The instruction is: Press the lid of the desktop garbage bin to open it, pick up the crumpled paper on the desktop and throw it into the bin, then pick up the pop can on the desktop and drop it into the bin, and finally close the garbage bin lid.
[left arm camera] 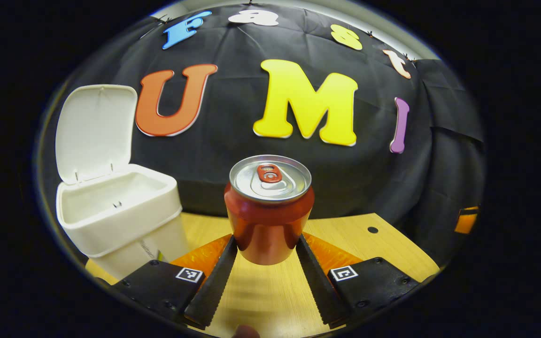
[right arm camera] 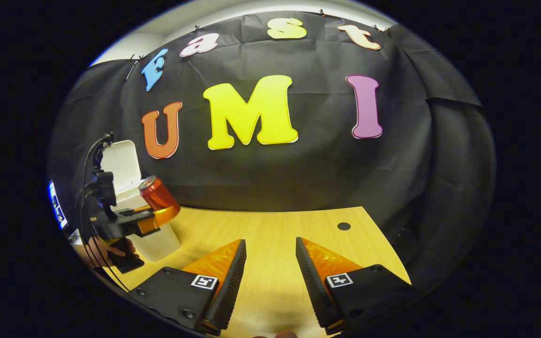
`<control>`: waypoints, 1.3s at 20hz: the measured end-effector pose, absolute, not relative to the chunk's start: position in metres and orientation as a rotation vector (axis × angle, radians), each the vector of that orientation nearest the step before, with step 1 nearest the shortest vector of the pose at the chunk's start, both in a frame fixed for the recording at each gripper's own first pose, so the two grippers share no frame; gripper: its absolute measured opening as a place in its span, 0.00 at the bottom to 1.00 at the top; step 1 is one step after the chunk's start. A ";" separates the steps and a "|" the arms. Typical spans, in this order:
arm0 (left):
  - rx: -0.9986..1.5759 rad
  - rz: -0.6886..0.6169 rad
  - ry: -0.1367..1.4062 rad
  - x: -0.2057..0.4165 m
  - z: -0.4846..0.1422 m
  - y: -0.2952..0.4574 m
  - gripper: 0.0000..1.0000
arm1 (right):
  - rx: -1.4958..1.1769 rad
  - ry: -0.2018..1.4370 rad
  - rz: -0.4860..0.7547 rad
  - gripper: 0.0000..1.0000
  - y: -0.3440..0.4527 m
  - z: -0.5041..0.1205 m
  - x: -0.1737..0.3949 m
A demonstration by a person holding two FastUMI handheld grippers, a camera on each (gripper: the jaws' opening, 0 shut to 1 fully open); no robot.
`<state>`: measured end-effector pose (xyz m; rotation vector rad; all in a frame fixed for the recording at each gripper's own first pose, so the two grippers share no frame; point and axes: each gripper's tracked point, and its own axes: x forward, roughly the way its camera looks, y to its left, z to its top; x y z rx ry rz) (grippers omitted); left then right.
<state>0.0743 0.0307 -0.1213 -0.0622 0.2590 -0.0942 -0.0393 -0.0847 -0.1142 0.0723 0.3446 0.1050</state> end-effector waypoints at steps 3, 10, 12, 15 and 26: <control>-0.005 -0.001 0.208 0.077 -0.085 0.074 0.83 | 0.095 0.331 0.117 0.69 -0.078 -0.109 -0.037; -0.050 0.224 0.222 0.079 -0.067 0.175 0.83 | 0.129 0.318 0.134 0.69 -0.065 -0.106 -0.026; -0.068 0.264 0.253 0.076 -0.069 0.202 0.83 | 0.129 0.323 0.143 0.69 -0.059 -0.107 -0.024; -0.077 0.313 0.313 0.069 -0.085 0.225 0.83 | 0.129 0.324 0.157 0.69 -0.050 -0.106 -0.019; -0.093 0.375 0.474 0.061 -0.130 0.246 0.89 | 0.127 0.338 0.210 0.69 -0.023 -0.107 -0.014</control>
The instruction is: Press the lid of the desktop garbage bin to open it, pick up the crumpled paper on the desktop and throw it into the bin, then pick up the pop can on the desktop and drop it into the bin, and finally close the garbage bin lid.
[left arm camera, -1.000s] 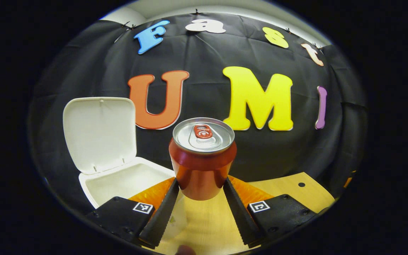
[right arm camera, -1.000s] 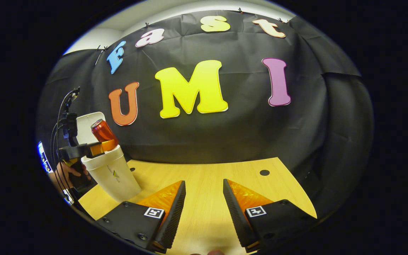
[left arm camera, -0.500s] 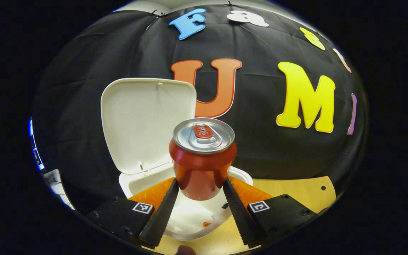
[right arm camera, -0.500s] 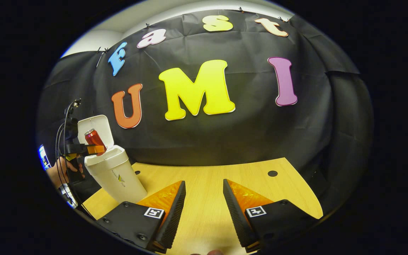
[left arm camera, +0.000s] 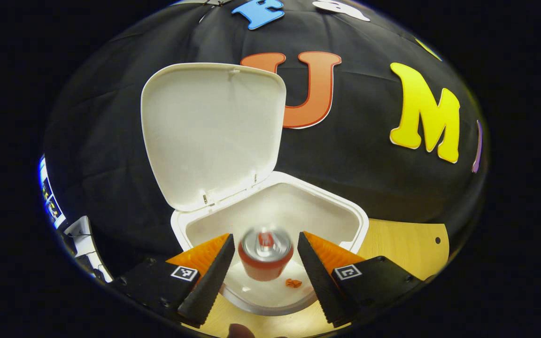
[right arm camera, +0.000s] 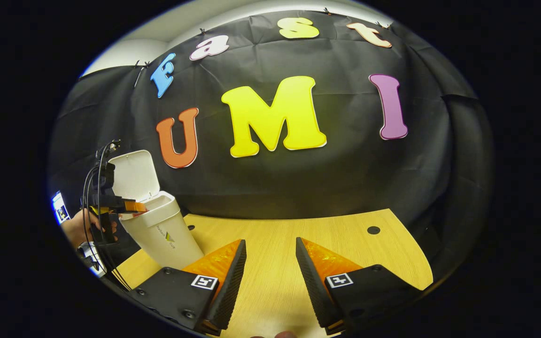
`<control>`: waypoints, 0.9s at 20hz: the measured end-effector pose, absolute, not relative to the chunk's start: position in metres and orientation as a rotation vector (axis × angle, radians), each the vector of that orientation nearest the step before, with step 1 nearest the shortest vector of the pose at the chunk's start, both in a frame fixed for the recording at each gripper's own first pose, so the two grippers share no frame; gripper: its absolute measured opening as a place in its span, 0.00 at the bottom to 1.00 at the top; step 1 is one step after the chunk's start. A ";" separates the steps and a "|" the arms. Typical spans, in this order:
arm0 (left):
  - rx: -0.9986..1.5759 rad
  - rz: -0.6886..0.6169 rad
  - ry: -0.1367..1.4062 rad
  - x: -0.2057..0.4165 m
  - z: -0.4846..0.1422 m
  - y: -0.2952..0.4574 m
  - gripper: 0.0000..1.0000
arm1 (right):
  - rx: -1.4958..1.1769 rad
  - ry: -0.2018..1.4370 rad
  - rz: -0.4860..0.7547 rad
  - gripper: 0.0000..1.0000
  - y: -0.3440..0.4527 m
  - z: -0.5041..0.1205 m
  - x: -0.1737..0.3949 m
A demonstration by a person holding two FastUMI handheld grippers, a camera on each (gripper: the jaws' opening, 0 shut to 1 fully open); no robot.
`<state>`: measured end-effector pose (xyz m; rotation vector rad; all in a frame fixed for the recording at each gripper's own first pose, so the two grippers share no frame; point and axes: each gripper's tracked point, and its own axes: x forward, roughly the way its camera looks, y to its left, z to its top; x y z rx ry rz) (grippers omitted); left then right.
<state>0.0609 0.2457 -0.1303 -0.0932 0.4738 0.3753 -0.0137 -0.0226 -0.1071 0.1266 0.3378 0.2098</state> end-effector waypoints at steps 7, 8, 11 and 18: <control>-0.042 0.387 0.365 0.070 -0.084 0.238 0.92 | 0.130 0.332 0.208 0.69 -0.030 -0.108 -0.014; -0.026 0.395 0.320 0.068 -0.067 0.235 0.92 | 0.133 0.329 0.205 0.68 -0.033 -0.107 -0.013; -0.005 0.439 0.187 0.075 -0.006 0.231 0.92 | 0.139 0.318 0.195 0.69 -0.042 -0.104 -0.010; -0.025 0.573 -0.008 0.098 0.103 0.248 0.90 | 0.136 0.301 0.169 0.69 -0.064 -0.097 -0.007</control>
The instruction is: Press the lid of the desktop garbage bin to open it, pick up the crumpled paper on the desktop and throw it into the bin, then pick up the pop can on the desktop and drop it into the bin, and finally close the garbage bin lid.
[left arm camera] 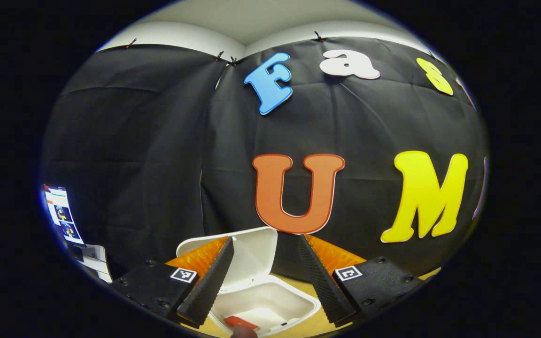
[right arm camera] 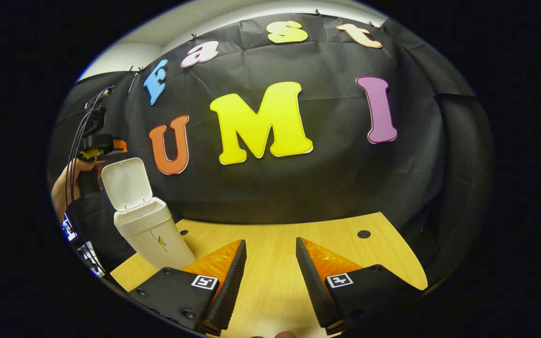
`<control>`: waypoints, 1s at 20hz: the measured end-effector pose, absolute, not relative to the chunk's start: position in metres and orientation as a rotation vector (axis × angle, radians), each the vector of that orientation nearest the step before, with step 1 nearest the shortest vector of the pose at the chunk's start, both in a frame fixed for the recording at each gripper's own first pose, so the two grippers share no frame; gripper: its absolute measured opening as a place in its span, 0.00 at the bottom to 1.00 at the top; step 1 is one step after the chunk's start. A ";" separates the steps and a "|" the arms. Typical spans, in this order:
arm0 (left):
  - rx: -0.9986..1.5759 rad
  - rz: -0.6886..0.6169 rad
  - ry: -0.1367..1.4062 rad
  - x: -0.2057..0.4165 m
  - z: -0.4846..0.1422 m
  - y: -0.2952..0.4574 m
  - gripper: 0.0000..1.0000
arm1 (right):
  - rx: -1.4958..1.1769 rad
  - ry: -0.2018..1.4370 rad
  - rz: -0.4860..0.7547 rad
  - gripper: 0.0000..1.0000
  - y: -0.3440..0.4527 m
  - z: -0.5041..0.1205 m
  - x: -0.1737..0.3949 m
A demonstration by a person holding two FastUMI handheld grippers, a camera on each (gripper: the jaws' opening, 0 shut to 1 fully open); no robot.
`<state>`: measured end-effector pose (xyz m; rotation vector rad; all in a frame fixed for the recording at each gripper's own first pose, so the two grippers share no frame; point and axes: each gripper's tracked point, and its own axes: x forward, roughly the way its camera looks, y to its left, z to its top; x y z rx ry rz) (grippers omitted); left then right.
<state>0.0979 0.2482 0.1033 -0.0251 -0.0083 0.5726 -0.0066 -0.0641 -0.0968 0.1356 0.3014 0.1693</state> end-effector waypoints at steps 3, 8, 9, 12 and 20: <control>-0.074 0.708 -0.028 0.104 0.122 0.286 0.91 | 0.140 0.308 0.140 0.69 -0.077 -0.097 -0.010; -0.151 0.950 0.018 0.104 0.114 0.347 0.88 | 0.142 0.305 0.076 0.69 -0.096 -0.096 -0.016; -0.153 0.970 0.038 0.107 0.110 0.351 0.87 | 0.141 0.308 0.065 0.69 -0.099 -0.097 -0.018; -0.171 1.009 0.125 0.116 0.092 0.353 0.87 | 0.149 0.322 0.034 0.69 -0.105 -0.102 -0.024; -0.206 1.017 0.201 0.120 0.064 0.348 0.88 | 0.130 0.325 0.032 0.69 -0.105 -0.103 -0.032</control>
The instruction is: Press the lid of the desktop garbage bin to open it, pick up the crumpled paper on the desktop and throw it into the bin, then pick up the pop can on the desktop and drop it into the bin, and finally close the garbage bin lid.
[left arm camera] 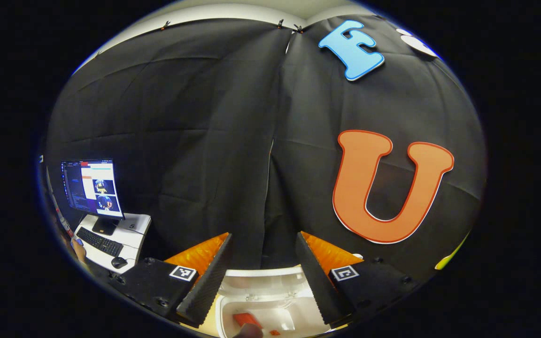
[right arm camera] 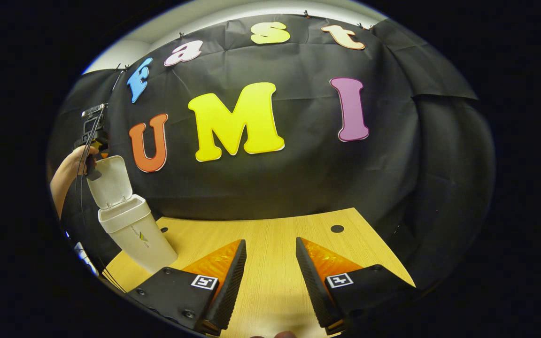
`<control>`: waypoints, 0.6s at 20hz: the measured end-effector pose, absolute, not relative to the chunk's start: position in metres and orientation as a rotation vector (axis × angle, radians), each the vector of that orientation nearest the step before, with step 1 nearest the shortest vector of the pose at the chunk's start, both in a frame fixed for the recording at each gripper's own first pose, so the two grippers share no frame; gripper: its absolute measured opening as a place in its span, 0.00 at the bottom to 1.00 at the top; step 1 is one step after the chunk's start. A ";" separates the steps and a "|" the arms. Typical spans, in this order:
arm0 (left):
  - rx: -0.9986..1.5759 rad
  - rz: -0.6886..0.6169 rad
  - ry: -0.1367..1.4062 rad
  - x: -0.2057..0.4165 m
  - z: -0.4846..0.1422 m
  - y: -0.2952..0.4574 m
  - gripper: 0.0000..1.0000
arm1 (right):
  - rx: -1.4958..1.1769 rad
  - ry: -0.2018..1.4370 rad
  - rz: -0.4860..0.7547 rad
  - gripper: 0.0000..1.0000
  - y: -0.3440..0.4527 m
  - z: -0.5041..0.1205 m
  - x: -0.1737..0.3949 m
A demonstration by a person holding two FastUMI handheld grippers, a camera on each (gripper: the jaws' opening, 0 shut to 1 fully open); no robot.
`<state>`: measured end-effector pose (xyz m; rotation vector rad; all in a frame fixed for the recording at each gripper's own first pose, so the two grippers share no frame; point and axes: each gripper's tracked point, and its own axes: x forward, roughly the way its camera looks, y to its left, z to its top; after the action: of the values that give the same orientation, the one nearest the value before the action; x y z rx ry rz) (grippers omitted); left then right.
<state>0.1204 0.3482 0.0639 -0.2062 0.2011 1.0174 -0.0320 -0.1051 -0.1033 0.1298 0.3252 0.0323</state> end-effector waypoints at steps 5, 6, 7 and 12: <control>-0.222 1.000 0.208 0.103 0.047 0.303 0.89 | 0.139 0.327 0.078 0.69 -0.101 -0.107 -0.033; -0.219 0.996 0.216 0.100 0.040 0.295 0.89 | 0.137 0.325 0.093 0.71 -0.100 -0.106 -0.033; -0.218 0.991 0.227 0.096 0.032 0.283 0.89 | 0.130 0.322 0.106 0.69 -0.100 -0.106 -0.034; -0.191 0.926 0.288 0.090 -0.011 0.240 0.88 | 0.112 0.333 0.116 0.69 -0.116 -0.112 -0.035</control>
<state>0.0900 0.2398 -0.0113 -0.1914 0.2876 0.9263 -0.0348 -0.1163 -0.1116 0.1125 0.3328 0.1158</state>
